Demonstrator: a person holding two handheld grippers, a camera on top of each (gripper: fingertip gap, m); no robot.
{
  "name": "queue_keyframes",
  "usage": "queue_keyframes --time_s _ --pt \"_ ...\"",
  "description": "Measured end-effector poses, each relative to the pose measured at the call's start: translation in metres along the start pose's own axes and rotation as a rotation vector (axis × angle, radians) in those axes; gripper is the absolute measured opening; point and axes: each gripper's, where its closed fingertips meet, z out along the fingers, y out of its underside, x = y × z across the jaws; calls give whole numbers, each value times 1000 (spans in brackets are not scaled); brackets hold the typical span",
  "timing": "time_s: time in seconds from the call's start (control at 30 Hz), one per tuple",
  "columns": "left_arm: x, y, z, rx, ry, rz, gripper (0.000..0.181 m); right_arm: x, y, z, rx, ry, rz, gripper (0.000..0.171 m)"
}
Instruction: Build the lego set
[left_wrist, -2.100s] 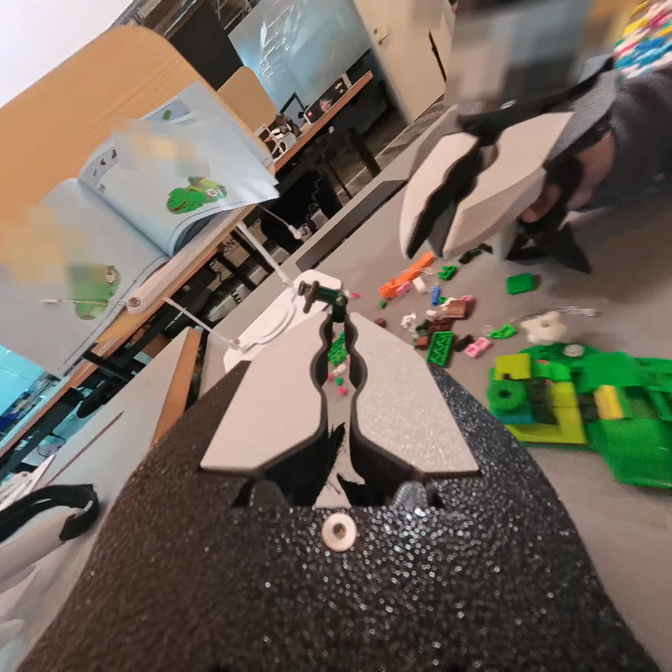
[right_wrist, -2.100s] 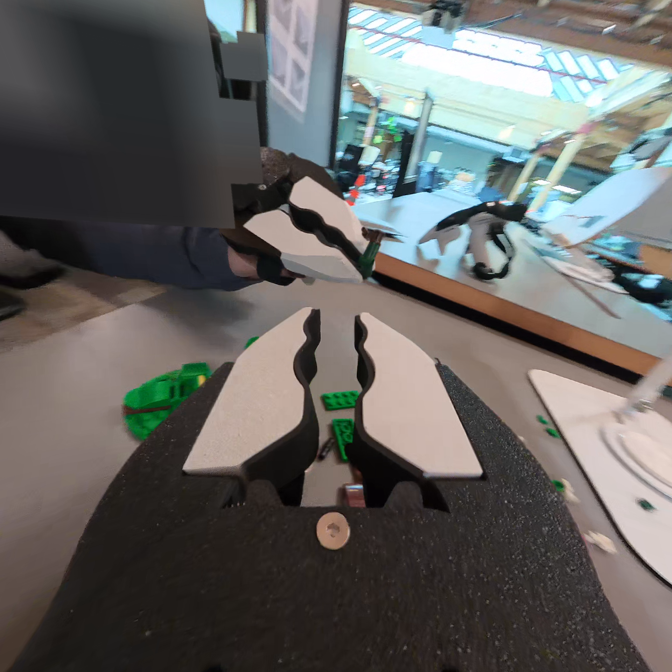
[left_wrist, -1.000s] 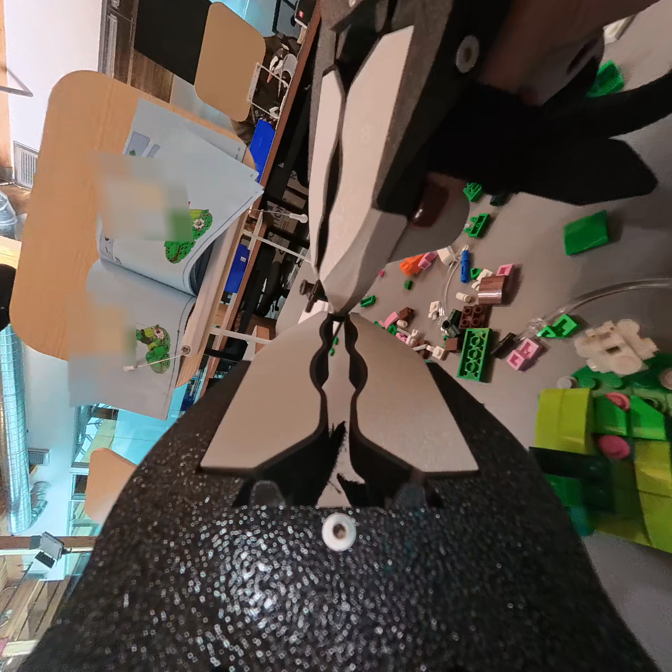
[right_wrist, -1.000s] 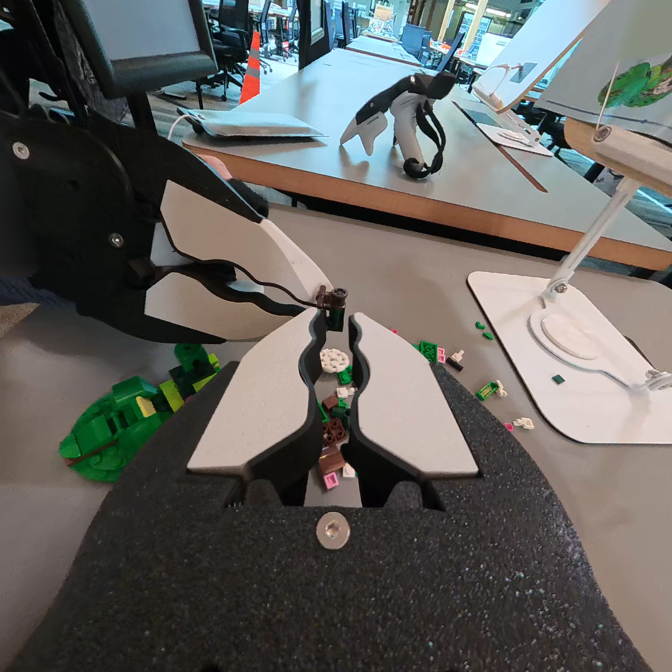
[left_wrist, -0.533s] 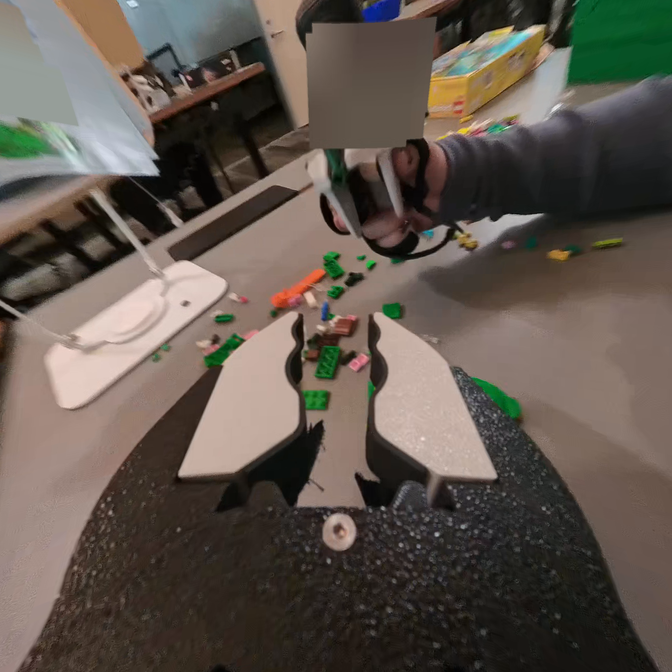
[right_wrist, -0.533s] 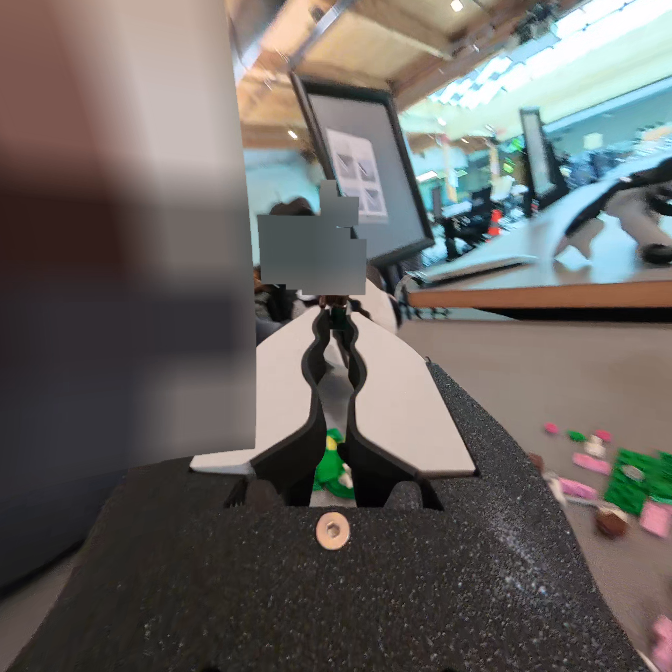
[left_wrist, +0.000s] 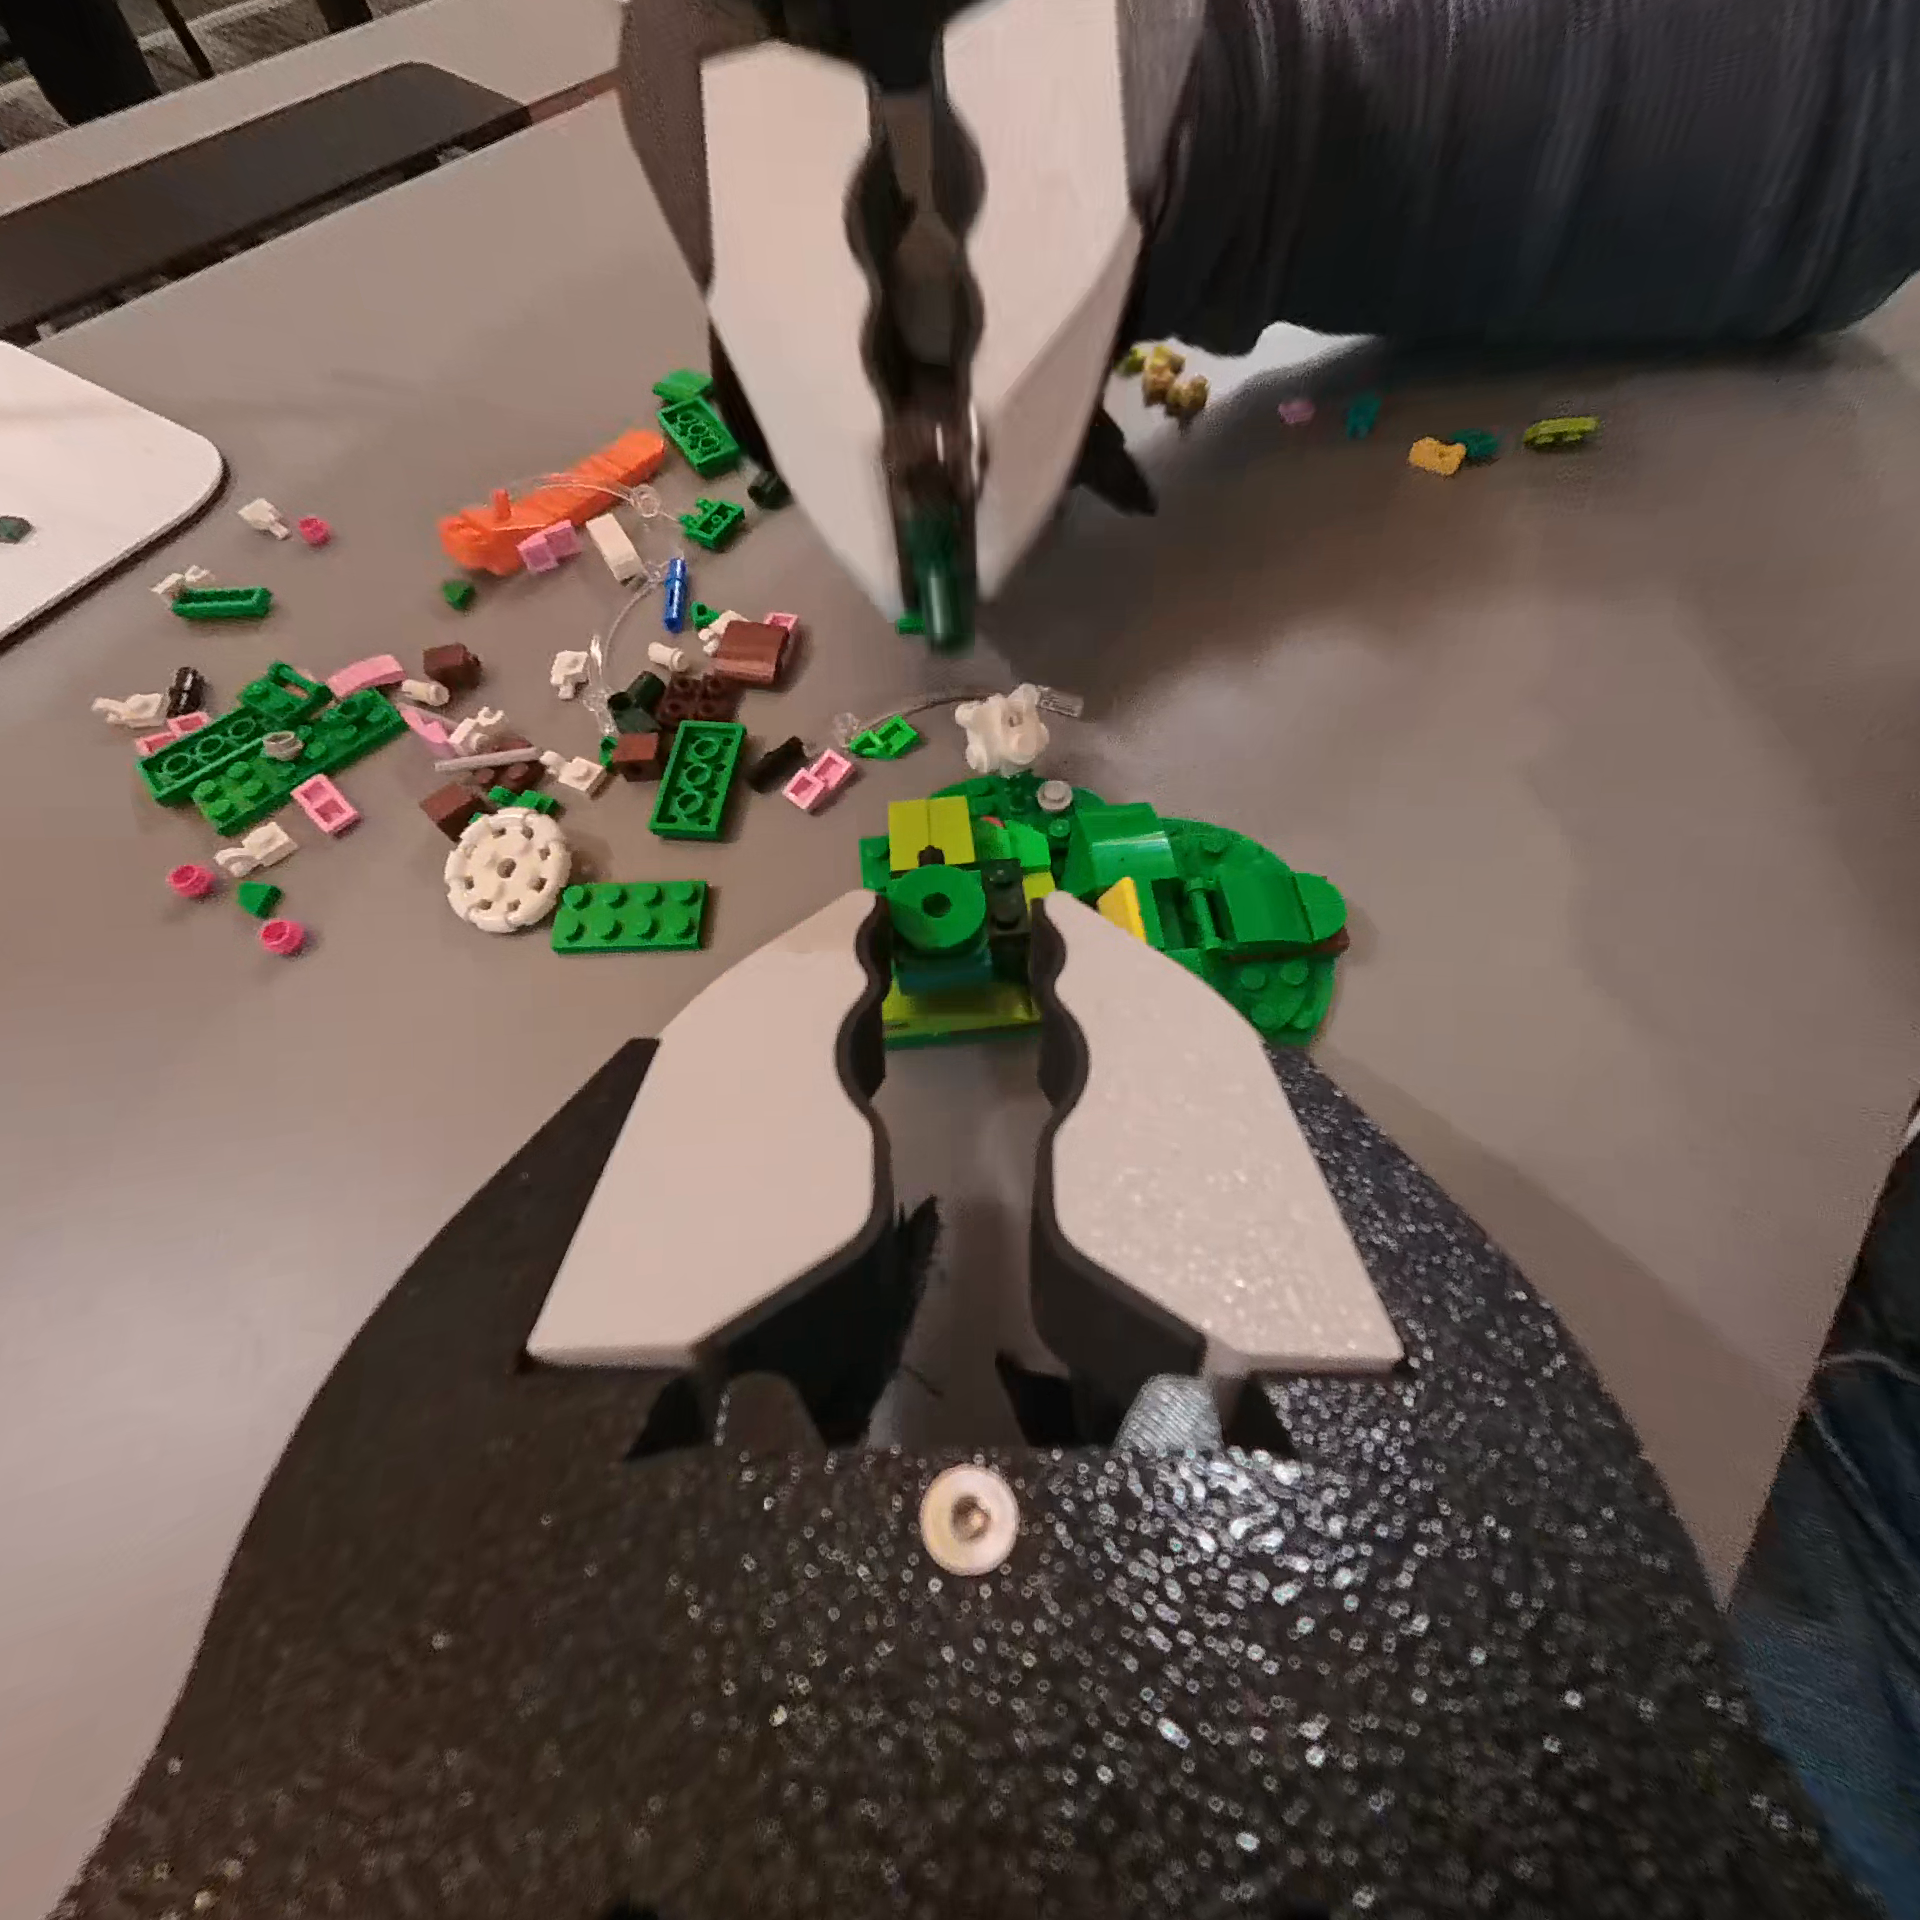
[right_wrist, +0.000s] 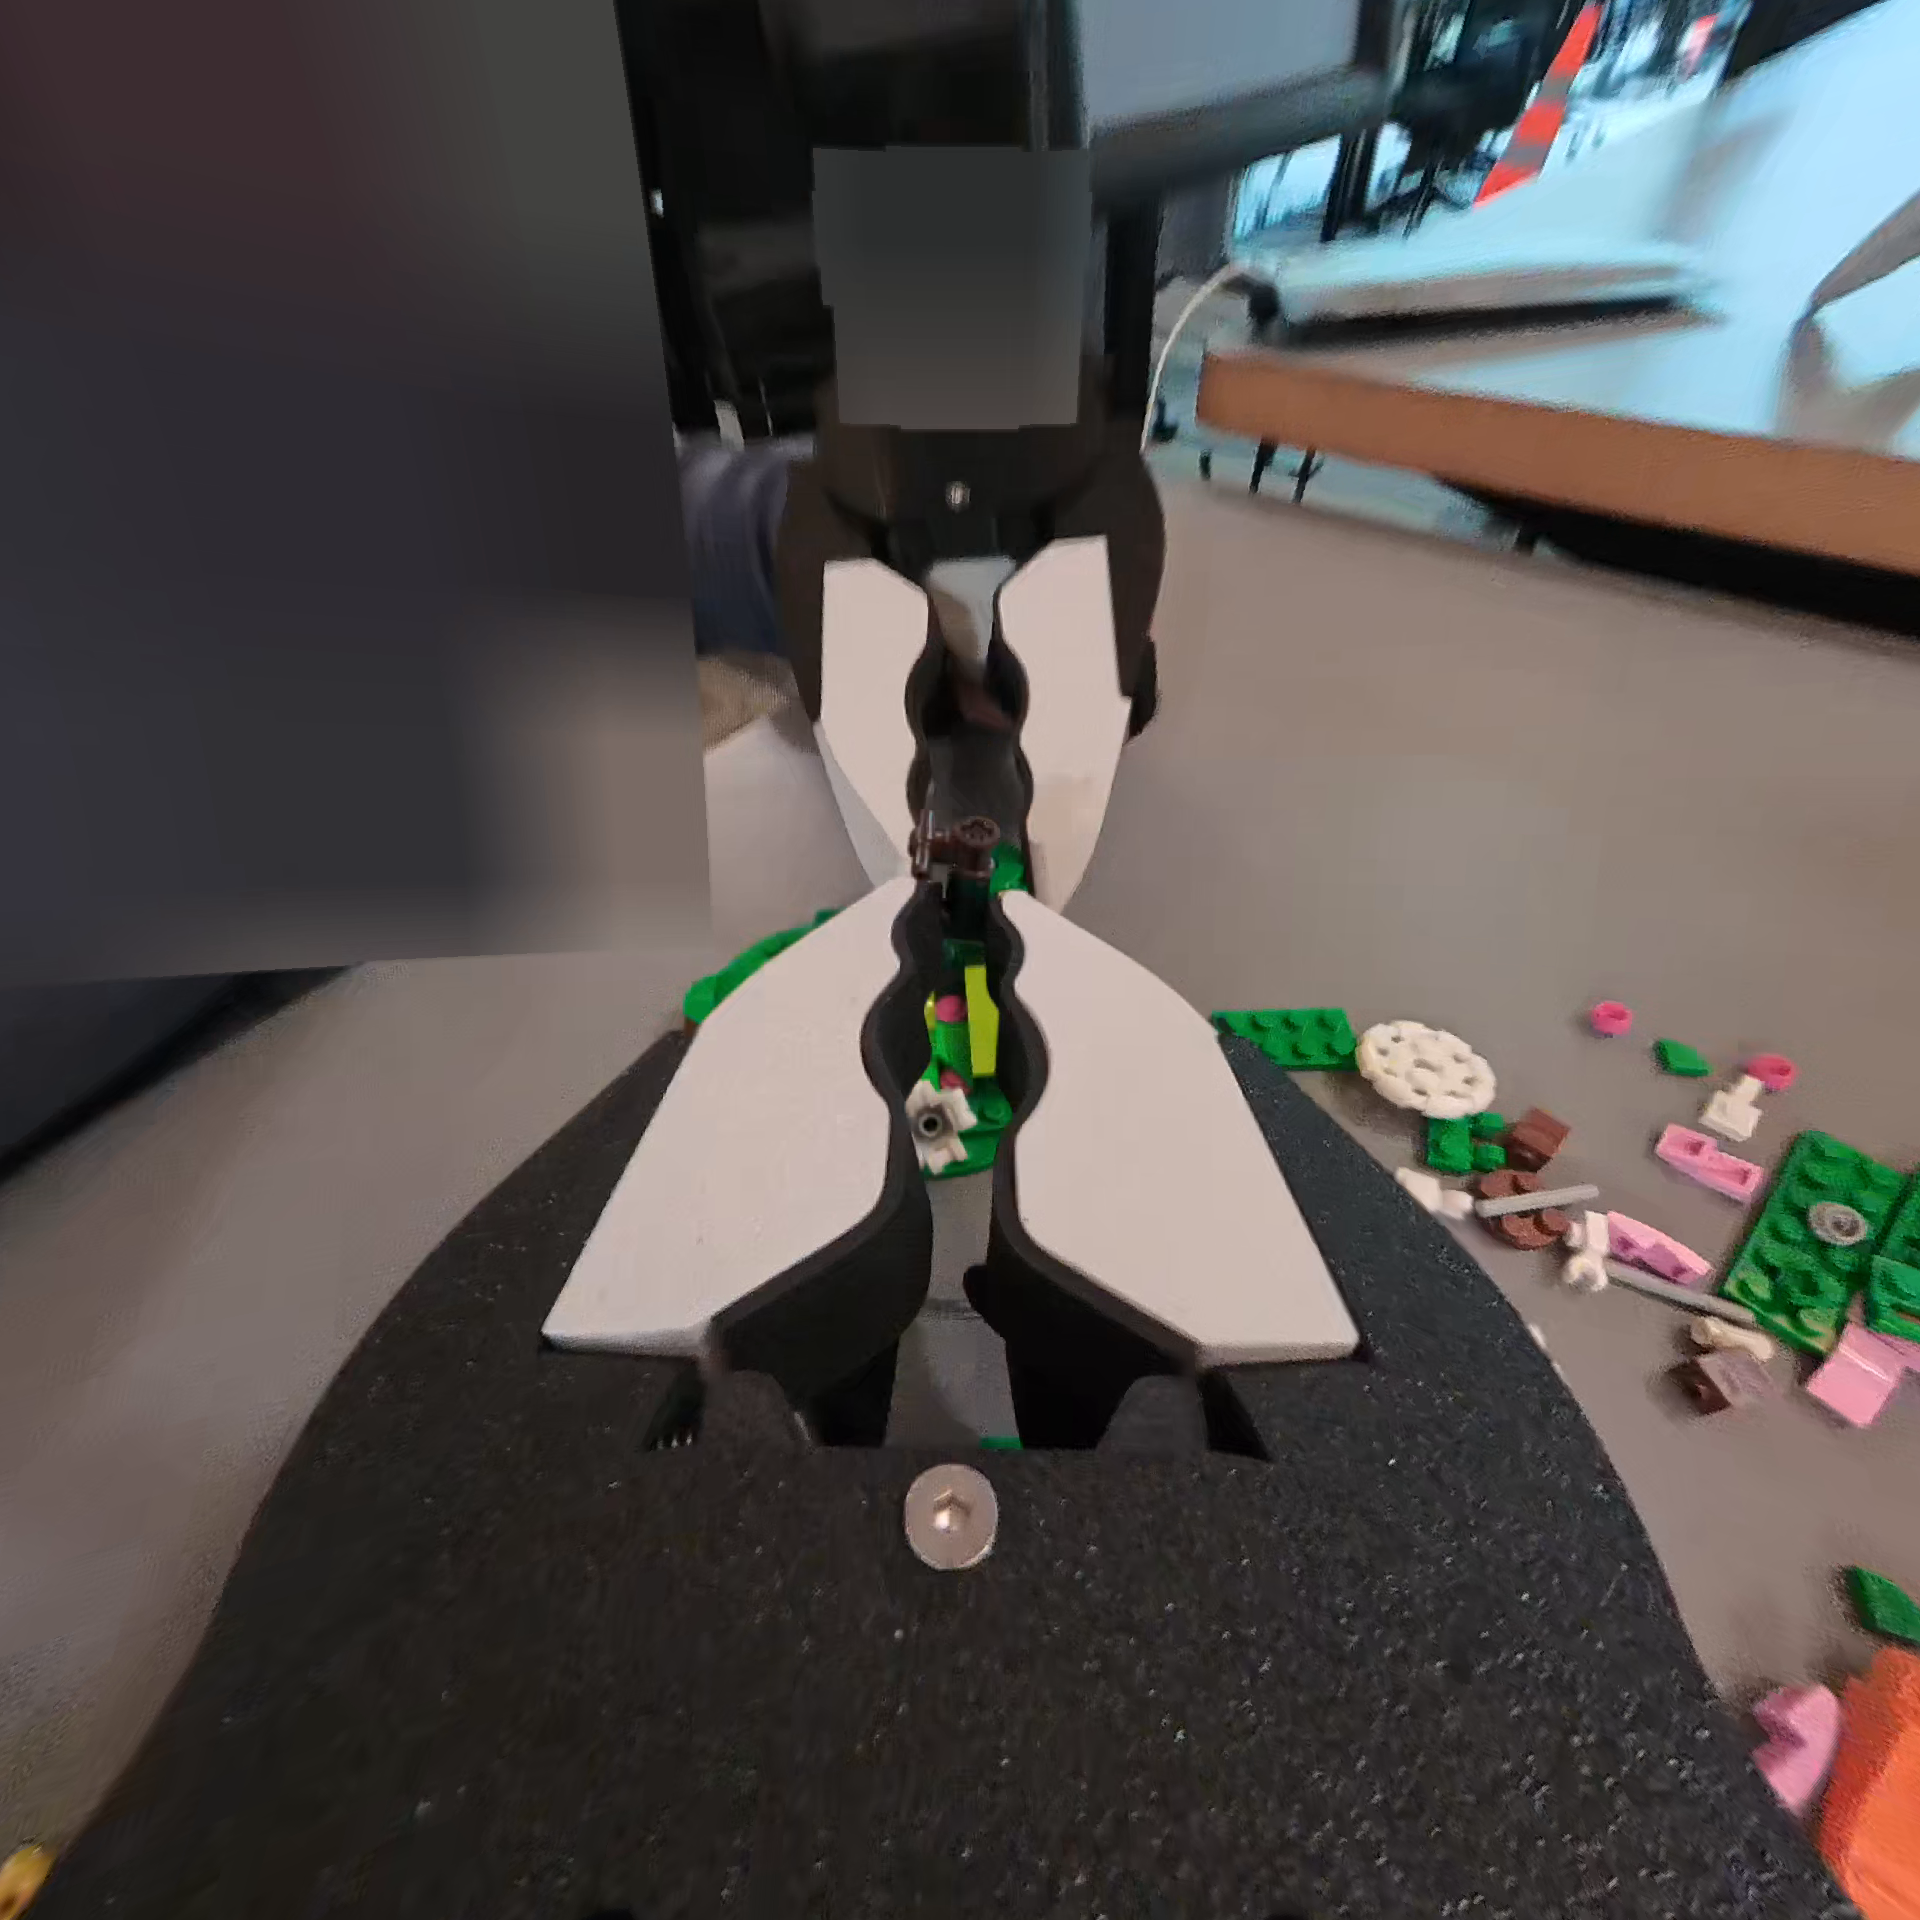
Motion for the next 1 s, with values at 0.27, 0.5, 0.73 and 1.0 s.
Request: queue_keyframes --time_s 0.27,0.5,0.73,1.0 --pt "-1 0 0 -1 11 -24 24 9 17 17 -119 3 -25 8" --pt "-2 0 0 -3 13 -33 24 8 21 21 -152 -15 -31 8" --pt "-2 0 0 -3 18 -42 23 8 21 21 -153 -13 -33 8" --pt "-2 1 0 -4 20 -45 24 8 22 21 -157 -6 -45 8"
